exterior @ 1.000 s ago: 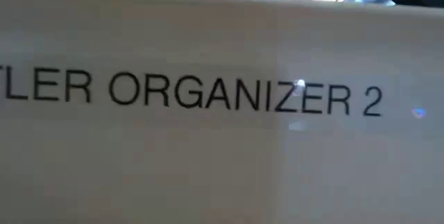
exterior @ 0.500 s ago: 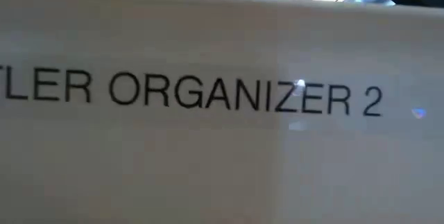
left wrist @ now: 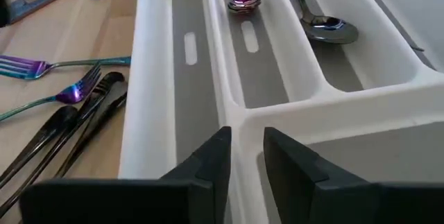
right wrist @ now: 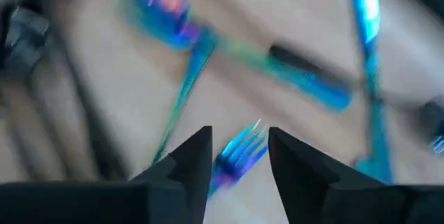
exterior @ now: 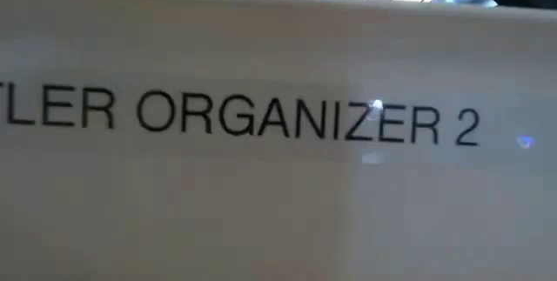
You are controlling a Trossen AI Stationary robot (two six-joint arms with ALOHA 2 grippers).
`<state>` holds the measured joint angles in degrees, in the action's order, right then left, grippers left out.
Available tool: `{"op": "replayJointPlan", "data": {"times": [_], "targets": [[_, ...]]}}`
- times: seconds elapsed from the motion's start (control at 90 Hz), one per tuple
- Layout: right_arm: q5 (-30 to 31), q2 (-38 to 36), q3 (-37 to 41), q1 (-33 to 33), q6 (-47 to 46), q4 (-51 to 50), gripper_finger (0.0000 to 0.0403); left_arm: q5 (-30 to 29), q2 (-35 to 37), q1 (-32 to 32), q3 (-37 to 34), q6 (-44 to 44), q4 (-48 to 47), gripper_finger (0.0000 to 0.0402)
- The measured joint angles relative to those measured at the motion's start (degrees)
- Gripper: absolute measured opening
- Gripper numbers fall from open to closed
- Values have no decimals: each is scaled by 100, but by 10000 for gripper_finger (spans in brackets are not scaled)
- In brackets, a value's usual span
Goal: Sort silverware
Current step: Put the blue fork into the white silverware tray
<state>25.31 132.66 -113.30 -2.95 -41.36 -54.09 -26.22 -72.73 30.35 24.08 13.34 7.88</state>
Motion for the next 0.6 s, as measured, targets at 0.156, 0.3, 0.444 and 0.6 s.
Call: {"op": "replayJointPlan", "data": {"times": [0.156,0.3,0.444,0.6], "targets": [[-145,0,2,99,-499,-414,127,0,0,-2,0,6,0,72],[-87,0,2,208,-945,-742,127,0,0,-2,-2,9,1,72],[-131,29,2,393,-1097,-668,127,0,0,-2,-2,-31,80,72],[-247,50,3,468,-1253,-528,127,0,0,4,-2,-26,119,72]]}}
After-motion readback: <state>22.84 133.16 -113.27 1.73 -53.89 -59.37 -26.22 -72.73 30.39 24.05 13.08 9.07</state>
